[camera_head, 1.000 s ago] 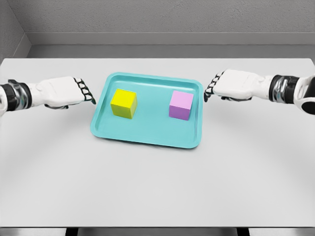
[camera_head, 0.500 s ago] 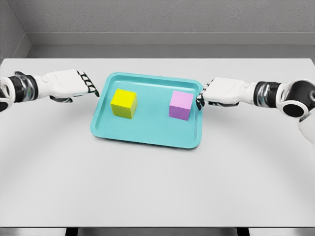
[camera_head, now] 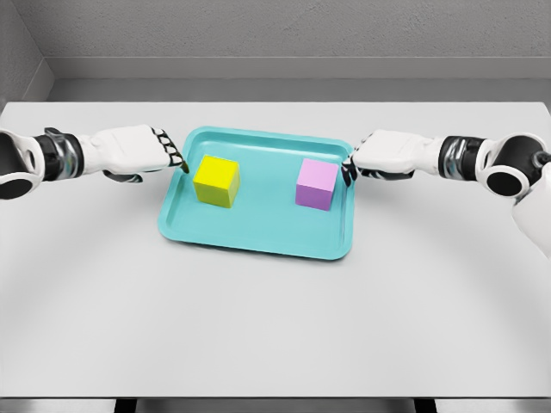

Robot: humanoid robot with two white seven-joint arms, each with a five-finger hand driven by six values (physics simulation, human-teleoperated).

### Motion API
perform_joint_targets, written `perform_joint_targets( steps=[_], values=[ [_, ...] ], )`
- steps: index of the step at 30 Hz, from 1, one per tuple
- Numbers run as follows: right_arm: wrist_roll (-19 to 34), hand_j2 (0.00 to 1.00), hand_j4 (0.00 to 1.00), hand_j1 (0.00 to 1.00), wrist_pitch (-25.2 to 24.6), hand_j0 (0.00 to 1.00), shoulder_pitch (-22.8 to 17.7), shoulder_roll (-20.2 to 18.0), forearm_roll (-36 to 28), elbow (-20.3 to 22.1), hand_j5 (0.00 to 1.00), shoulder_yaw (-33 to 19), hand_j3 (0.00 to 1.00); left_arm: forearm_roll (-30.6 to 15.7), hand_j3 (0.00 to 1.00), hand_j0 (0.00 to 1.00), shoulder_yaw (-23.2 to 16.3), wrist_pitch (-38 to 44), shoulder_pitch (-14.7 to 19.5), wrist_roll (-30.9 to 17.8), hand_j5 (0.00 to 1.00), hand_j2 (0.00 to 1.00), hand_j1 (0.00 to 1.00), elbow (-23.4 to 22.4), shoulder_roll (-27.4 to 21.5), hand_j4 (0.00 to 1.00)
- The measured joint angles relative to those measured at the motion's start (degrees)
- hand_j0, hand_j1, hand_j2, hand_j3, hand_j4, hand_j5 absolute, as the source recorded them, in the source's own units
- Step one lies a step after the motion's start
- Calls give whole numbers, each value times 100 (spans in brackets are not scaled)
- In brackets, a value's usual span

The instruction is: Push two cubes

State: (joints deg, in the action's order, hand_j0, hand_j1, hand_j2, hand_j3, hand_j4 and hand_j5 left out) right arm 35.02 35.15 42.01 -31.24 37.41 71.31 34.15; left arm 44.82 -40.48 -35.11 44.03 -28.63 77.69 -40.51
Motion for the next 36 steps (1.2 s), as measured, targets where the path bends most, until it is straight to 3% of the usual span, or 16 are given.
perform_joint_targets(
  steps=[17, 36],
  values=[
    [-29, 48, 48, 48, -110, 48, 35, 304, 1, -177, 48, 9, 48, -6, 80, 80, 8, 13, -18, -90, 80, 80, 80, 63, 201, 80],
    [-98, 48, 48, 48, 1, 48, -9, 61, -319, -125, 48, -99, 48, -1, 80, 80, 6, 4, -9, -134, 80, 80, 80, 173, 326, 80]
  ],
)
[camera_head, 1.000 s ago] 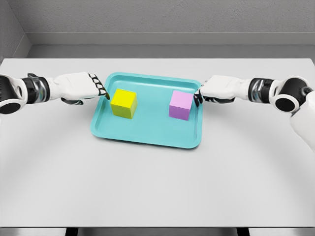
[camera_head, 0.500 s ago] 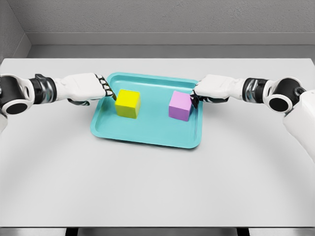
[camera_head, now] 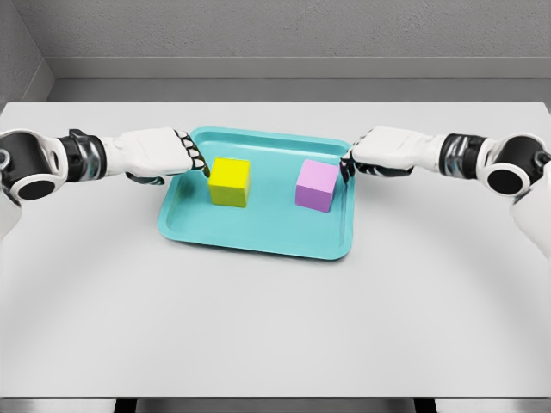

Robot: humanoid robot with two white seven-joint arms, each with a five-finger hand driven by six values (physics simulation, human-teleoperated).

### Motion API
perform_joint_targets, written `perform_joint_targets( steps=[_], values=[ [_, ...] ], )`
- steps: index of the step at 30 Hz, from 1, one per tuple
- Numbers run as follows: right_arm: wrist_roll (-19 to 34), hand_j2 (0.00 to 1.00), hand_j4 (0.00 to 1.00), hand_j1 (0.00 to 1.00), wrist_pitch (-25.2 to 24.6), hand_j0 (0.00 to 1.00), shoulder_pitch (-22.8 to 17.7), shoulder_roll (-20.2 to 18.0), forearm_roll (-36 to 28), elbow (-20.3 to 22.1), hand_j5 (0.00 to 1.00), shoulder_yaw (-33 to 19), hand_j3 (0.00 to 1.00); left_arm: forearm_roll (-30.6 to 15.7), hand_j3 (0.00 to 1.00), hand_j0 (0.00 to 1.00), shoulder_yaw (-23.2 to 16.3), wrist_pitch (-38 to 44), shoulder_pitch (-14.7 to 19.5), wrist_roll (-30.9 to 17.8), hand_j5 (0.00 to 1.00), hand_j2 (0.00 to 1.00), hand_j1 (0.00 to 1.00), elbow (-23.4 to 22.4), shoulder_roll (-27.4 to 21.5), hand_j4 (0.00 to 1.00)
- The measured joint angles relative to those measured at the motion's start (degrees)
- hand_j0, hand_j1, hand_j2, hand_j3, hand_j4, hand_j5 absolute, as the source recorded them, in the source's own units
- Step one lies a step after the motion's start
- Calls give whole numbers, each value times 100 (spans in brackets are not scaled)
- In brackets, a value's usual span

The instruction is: Push two cubes

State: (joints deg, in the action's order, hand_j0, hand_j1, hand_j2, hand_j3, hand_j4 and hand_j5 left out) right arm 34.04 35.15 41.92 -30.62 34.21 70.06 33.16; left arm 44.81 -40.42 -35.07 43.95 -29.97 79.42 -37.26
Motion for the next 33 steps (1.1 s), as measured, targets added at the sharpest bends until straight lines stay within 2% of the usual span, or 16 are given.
perform_joint_targets(
  steps=[10, 17, 28, 33],
  values=[
    [-84, 48, 48, 48, 0, 48, -123, -159, -471, -50, 48, -188, 48, 3, 80, 80, 3, -3, 18, -3, 80, 80, 80, 4, 13, 80],
    [-138, 48, 48, 48, 0, 48, -193, -150, -528, -181, 48, -211, 48, -24, 80, 80, 21, 33, 9, 3, 80, 80, 80, 3, 62, 80],
    [-141, 46, 46, 46, -1, 46, -237, 82, -463, -259, 46, -43, 46, -21, 79, 79, 42, 3, -26, -2, 79, 79, 79, 39, 22, 79],
    [-175, 46, 46, 46, -166, 46, -220, 185, -614, -316, 46, -5, 46, -16, 77, 77, 38, 4, -35, -4, 77, 77, 77, 61, -3, 77]
  ],
)
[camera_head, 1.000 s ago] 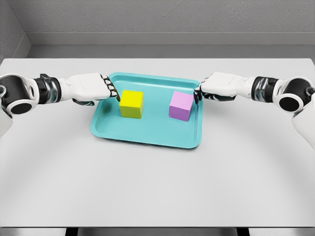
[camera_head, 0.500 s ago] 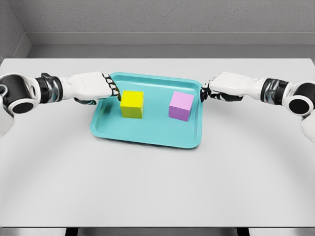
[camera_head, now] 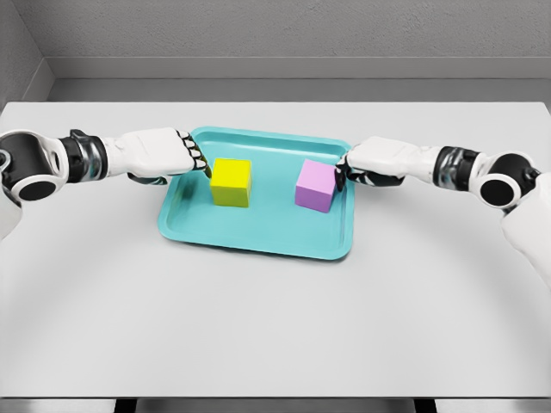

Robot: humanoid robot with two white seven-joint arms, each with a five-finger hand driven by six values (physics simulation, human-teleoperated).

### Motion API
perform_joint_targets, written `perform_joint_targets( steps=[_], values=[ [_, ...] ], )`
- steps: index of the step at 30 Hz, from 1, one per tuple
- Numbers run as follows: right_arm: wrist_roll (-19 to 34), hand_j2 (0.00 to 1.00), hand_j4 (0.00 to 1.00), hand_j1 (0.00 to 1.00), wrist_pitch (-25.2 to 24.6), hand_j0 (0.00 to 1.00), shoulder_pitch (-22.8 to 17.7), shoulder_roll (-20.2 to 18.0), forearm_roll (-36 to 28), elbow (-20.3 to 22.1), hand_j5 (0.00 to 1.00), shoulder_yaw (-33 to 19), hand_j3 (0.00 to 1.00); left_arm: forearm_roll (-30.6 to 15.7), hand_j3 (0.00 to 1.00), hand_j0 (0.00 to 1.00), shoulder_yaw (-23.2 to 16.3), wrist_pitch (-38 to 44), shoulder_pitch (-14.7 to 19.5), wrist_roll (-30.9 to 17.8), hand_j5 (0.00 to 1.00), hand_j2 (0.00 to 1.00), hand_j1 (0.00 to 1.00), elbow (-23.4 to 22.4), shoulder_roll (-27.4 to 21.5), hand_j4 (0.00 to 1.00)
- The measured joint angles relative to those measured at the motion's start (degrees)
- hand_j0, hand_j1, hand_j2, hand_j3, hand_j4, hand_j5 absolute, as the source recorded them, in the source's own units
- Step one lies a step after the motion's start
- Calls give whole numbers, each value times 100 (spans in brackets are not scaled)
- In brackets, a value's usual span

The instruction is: Push two cubes

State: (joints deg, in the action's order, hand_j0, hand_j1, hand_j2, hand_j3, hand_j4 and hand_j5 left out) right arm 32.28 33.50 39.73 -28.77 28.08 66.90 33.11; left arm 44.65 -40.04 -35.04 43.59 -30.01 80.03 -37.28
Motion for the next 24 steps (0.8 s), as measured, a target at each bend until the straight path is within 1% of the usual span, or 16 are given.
perform_joint_targets(
  steps=[3, 18, 19, 20, 21, 24],
  values=[
    [-4, 45, 45, 45, -44, 45, -9, 42, -26, -2, 45, -5, 45, 6, 73, 73, 8, -5, -9, -12, 73, 73, 73, -15, -13, 73],
    [-123, 44, 44, 44, 7, 44, 44, 144, 42, 5, 44, 73, 44, 15, 73, 73, 12, -6, -26, -79, 73, 73, 73, -42, -3, 73],
    [-131, 46, 46, 46, 4, 46, 44, 140, 32, 16, 46, 76, 46, 15, 73, 73, 11, -6, -35, -80, 73, 73, 73, -37, 3, 73],
    [-156, 53, 53, 53, 8, 53, 44, 129, 64, 60, 53, 83, 53, 13, 73, 73, 10, -6, -35, -80, 73, 73, 73, -34, 7, 73],
    [-182, 55, 55, 55, 19, 55, 35, 100, 107, 131, 55, 93, 55, 12, 73, 73, 10, -7, -35, -79, 73, 73, 73, -30, 11, 73],
    [-151, 56, 56, 56, 96, 56, 35, 1, 120, 328, 56, 132, 56, 11, 73, 73, 5, -8, -35, -79, 73, 73, 73, -23, 22, 73]
  ],
)
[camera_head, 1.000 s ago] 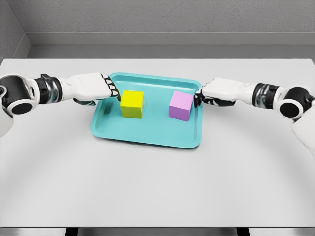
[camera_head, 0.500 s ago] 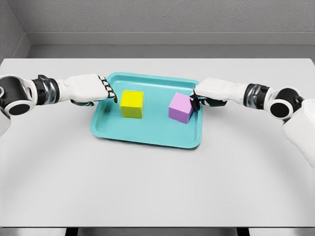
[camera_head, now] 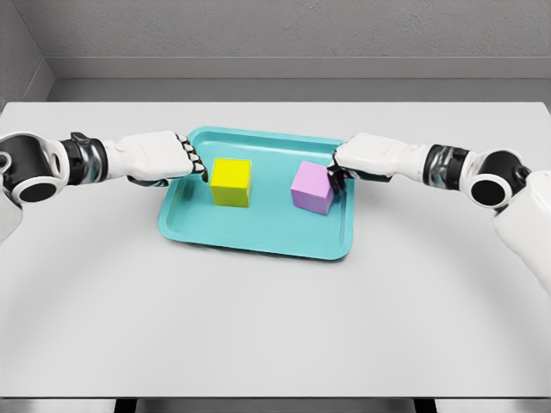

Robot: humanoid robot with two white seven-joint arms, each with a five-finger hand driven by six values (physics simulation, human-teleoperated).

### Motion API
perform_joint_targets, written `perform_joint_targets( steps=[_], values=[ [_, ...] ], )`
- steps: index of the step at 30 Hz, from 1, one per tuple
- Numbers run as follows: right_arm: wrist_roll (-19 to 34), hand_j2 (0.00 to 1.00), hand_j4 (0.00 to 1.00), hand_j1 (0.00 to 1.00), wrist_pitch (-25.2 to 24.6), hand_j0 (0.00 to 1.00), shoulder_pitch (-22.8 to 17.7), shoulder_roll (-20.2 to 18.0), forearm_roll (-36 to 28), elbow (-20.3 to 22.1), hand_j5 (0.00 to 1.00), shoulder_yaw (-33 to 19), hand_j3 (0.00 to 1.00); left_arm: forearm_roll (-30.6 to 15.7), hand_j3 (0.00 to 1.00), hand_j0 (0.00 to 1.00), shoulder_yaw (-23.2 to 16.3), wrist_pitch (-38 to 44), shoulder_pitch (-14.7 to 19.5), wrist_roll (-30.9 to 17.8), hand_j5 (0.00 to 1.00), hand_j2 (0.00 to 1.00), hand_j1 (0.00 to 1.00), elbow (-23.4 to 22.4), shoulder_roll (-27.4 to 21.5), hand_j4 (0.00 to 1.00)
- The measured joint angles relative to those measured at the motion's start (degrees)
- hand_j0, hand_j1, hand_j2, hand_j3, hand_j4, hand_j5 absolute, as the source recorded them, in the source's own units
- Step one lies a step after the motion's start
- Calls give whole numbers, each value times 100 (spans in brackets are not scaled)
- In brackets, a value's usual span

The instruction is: Push two cubes

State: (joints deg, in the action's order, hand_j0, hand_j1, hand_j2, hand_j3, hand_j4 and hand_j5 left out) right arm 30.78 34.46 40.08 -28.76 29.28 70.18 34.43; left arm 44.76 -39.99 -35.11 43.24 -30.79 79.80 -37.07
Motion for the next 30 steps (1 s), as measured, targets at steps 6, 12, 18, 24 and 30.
perform_joint_targets(
  steps=[6, 12, 18, 24, 30],
  values=[
    [5, 59, 59, 59, 58, 59, -9, -167, -21, 121, 59, -6, 59, 5, 73, 73, -7, -1, 9, 1, 73, 73, 73, 21, 31, 73],
    [-4, 62, 62, 62, 66, 62, -44, -229, -11, 102, 62, -9, 62, 3, 73, 73, -8, 3, 9, -7, 73, 73, 73, 34, 100, 73],
    [-8, 62, 62, 62, 68, 62, -53, -232, 11, 82, 62, 21, 62, -29, 73, 73, 7, 43, 18, -65, 73, 73, 73, 46, 204, 73],
    [-15, 62, 62, 62, 68, 62, -62, -329, 2, 63, 62, 4, 62, -37, 73, 73, 23, 50, 0, -78, 73, 73, 73, 75, 239, 73],
    [-17, 62, 62, 62, 69, 62, -149, -508, -15, 42, 62, -1, 62, -17, 73, 73, 23, 32, 0, -82, 73, 73, 73, 105, 259, 73]
  ],
)
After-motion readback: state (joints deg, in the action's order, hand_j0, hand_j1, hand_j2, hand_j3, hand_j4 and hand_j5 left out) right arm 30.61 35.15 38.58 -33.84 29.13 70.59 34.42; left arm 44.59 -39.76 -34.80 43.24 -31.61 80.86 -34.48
